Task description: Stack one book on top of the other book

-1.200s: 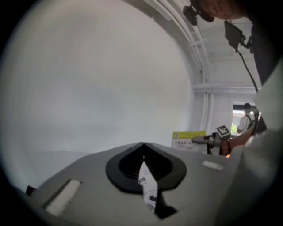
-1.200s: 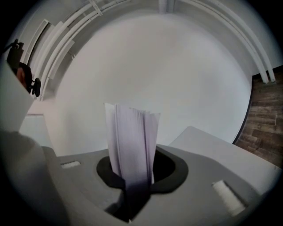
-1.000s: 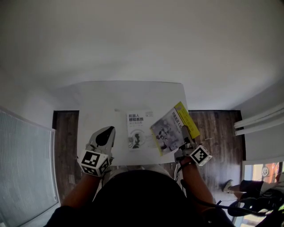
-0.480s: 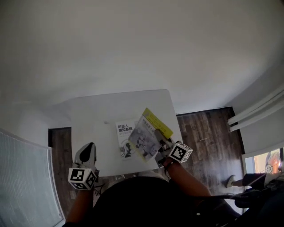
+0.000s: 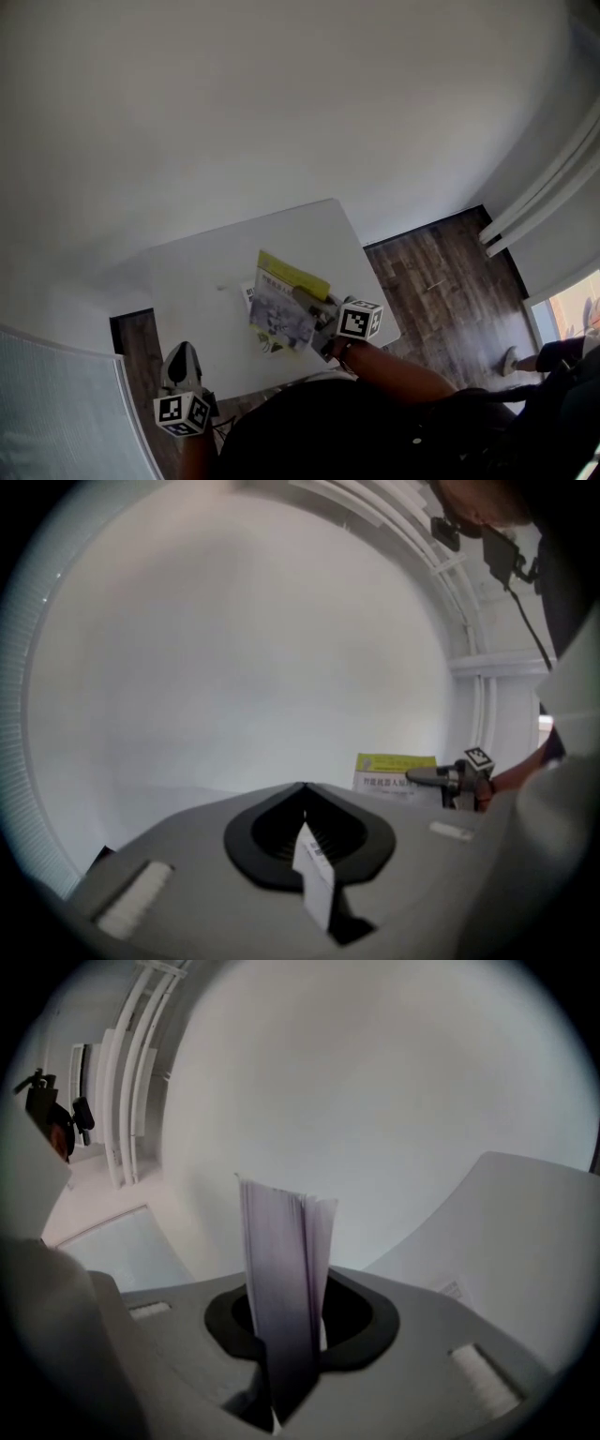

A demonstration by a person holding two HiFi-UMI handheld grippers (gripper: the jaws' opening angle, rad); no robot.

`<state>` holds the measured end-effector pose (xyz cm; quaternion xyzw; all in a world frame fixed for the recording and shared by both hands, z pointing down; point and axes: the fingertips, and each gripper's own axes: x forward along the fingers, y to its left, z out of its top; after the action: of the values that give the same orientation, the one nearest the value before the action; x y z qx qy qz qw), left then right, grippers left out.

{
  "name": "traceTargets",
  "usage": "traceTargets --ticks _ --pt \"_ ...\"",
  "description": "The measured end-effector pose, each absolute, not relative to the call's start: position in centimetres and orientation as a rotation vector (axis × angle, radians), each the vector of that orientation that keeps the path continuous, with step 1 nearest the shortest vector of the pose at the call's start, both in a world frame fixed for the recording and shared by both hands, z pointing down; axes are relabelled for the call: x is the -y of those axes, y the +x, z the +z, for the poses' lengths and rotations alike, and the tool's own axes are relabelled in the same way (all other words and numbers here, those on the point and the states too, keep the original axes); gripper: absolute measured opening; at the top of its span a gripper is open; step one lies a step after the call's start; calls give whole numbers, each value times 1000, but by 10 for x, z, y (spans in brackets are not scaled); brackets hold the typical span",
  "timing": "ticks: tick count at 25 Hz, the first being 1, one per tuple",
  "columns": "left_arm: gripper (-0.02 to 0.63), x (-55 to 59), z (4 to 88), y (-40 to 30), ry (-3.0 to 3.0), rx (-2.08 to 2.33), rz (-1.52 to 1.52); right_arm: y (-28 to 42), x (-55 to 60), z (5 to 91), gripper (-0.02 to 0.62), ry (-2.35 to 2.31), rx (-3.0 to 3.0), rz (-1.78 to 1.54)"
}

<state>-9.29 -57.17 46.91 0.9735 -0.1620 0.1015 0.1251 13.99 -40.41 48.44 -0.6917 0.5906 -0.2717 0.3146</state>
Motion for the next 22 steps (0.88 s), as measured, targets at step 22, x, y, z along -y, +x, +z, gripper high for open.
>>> traceTargets --ticks 22 --pt "5 567 484 -83 2776 583 434 132 444 496 83 -1611 -1701 -928"
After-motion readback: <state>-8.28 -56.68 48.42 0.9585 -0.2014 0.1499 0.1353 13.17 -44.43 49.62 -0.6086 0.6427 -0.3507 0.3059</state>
